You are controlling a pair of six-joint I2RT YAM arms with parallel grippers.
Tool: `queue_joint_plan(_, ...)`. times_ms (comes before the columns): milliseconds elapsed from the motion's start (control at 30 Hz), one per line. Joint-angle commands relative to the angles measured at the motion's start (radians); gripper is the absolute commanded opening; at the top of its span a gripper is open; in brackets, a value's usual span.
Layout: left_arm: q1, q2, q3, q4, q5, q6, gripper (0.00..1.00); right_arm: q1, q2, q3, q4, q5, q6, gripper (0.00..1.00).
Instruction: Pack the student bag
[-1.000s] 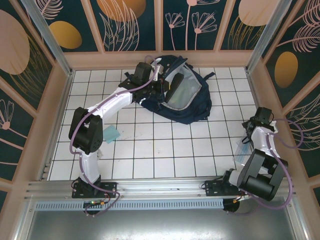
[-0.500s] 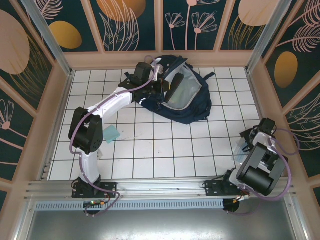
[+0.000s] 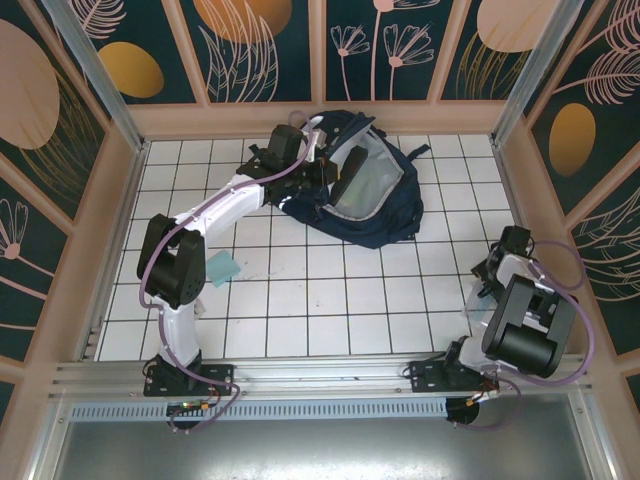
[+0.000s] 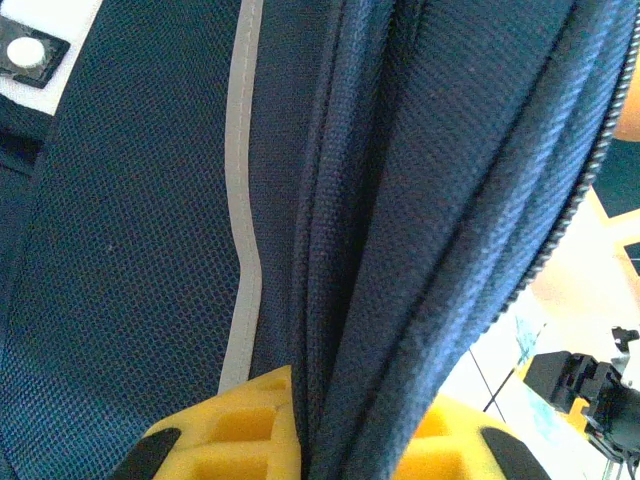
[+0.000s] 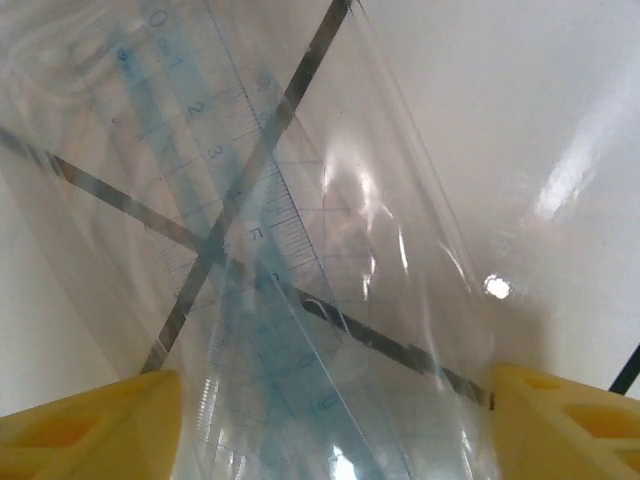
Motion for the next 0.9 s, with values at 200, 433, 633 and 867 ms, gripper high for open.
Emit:
queue_joint_plan(200,0.02,-0.079,0.032,0.119,0.077,0.023,0.0,0.041,-0.009,-0.007,0.021,-0.271,0.003,0.47)
queue_joint_plan(433,0.028,-0.082,0.037,0.119,0.067,0.028,0.0,0.048,-0.116,0.078,-0.071,-0.299,-0.018,0.32)
queue_joint_plan(633,0.03,-0.09,0.031,0.125,0.059,0.027,0.0,0.05,-0.137,0.131,-0.075,-0.38,-0.024,0.11)
queue_joint_plan(867,0.032,-0.108,0.006,0.128,0.039,0.03,0.0,0.075,-0.141,0.221,-0.107,-0.443,-0.017,0.1)
